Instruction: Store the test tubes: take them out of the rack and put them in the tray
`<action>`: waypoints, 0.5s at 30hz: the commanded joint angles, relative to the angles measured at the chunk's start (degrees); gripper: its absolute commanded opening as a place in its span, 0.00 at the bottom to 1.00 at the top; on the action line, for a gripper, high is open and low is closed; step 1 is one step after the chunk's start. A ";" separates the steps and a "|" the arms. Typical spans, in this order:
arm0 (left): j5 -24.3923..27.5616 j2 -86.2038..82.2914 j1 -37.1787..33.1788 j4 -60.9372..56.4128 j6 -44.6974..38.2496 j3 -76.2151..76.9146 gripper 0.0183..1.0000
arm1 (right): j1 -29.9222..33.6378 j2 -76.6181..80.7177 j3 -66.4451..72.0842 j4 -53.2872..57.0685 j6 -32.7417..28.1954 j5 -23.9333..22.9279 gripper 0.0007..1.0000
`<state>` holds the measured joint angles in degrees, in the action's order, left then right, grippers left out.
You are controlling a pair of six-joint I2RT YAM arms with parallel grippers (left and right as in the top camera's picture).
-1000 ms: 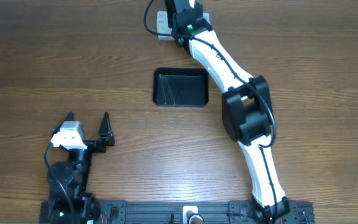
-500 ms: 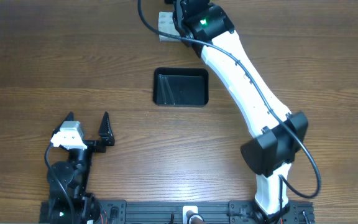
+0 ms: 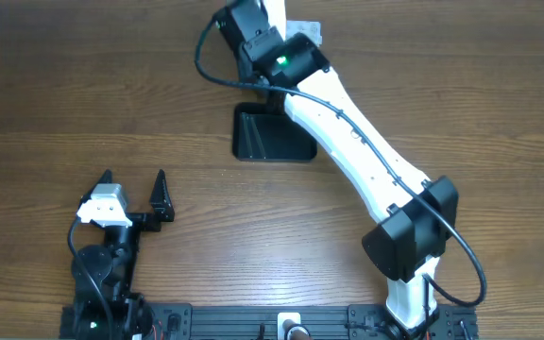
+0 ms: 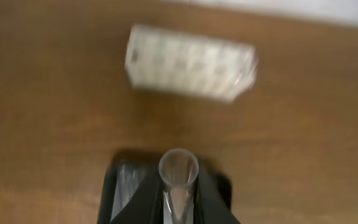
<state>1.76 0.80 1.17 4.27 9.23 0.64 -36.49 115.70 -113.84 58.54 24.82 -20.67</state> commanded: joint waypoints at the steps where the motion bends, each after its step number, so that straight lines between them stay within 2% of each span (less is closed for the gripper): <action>1: 0.74 -0.42 0.20 0.07 0.42 -0.31 1.00 | -0.17 -0.17 8.04 -2.08 5.40 4.00 0.09; 15: 0.74 -0.42 0.22 0.07 0.42 -0.31 1.00 | 0.52 -0.17 21.57 -14.80 9.03 4.74 0.10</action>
<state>1.76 0.80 1.17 4.27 9.23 0.64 -36.40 115.72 -93.49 44.64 32.16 -16.14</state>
